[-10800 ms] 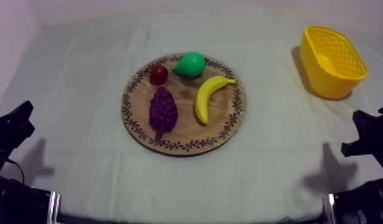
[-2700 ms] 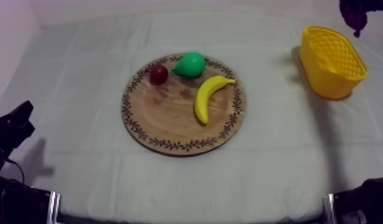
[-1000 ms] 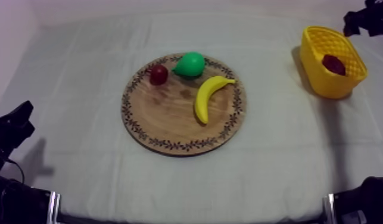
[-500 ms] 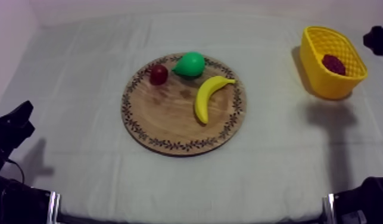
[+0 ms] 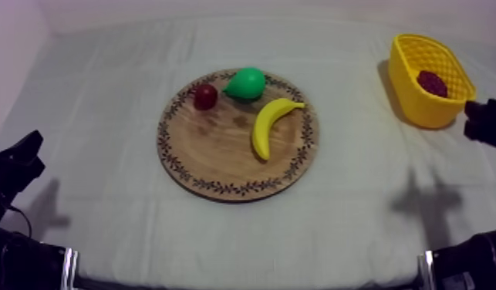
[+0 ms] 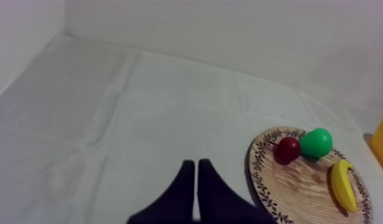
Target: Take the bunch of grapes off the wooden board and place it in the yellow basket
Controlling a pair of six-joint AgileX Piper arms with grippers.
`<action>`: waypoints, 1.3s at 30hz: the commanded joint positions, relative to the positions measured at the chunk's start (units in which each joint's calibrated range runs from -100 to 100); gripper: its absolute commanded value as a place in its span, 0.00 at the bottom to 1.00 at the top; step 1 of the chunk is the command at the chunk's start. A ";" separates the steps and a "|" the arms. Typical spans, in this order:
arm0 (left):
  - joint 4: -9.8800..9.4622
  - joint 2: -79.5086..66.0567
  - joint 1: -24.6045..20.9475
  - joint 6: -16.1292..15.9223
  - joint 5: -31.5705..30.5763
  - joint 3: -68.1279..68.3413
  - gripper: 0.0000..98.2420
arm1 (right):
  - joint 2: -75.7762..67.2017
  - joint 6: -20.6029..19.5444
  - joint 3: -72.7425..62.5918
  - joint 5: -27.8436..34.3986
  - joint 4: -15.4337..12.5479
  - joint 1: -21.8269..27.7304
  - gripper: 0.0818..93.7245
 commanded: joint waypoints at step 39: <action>-0.04 0.00 0.00 0.00 -0.05 -0.02 0.00 | -24.55 6.05 19.98 0.19 -4.35 -0.64 0.00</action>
